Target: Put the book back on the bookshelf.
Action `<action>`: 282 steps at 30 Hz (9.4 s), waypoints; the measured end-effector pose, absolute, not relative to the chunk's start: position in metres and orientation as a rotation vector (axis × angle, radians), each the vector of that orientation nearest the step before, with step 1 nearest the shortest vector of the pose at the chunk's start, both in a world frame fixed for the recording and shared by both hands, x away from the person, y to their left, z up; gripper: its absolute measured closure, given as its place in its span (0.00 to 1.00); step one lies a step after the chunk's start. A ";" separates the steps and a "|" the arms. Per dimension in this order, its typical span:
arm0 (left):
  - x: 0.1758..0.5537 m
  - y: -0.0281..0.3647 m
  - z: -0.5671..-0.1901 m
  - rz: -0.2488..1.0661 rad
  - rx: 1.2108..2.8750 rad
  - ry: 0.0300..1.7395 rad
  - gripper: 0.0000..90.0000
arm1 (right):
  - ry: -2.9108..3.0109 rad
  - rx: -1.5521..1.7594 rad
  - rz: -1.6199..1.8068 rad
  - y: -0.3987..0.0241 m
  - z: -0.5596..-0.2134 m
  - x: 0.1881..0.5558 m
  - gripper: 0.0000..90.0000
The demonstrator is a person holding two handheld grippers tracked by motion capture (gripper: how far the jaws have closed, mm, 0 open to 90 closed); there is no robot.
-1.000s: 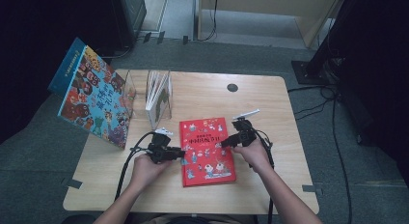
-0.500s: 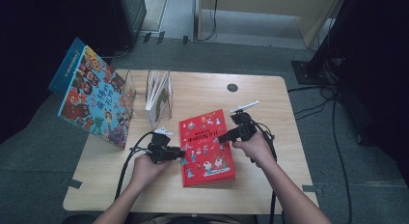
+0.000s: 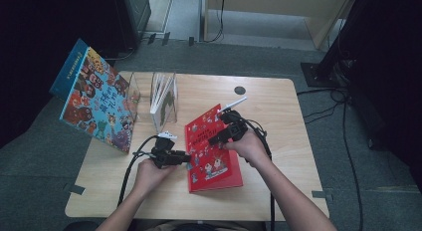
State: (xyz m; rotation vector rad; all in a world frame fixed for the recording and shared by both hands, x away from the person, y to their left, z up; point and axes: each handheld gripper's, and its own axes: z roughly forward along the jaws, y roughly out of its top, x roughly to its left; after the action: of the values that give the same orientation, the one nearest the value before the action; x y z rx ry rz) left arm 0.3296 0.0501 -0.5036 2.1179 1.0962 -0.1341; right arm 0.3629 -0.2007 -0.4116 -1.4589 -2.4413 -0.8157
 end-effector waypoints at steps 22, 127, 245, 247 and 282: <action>0.335 0.055 -0.504 -0.189 2.072 1.106 0.42 | -2.516 -1.369 -0.697 -0.203 -0.388 0.372 0.91; 0.352 0.052 -0.488 -0.438 1.848 1.118 0.15 | -2.520 -1.054 -0.998 -0.219 -0.362 0.341 0.95; 0.392 0.080 -0.286 -0.363 2.340 1.014 0.89 | -2.777 -1.209 -1.475 -0.254 -0.469 0.333 0.46; 0.391 0.086 -0.286 -0.353 2.335 1.029 0.89 | -2.805 -1.212 -1.470 -0.252 -0.476 0.331 0.47; 0.378 0.171 -0.268 -0.249 2.270 1.220 0.89 | -2.903 -1.293 -1.360 -0.243 -0.522 0.329 0.46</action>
State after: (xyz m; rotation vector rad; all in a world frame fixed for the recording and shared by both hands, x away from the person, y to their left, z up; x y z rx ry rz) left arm 0.3779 0.1706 -0.2676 2.2704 1.2198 -0.2494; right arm 0.3295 -0.2429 -0.5220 -1.2931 -2.9035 -1.3597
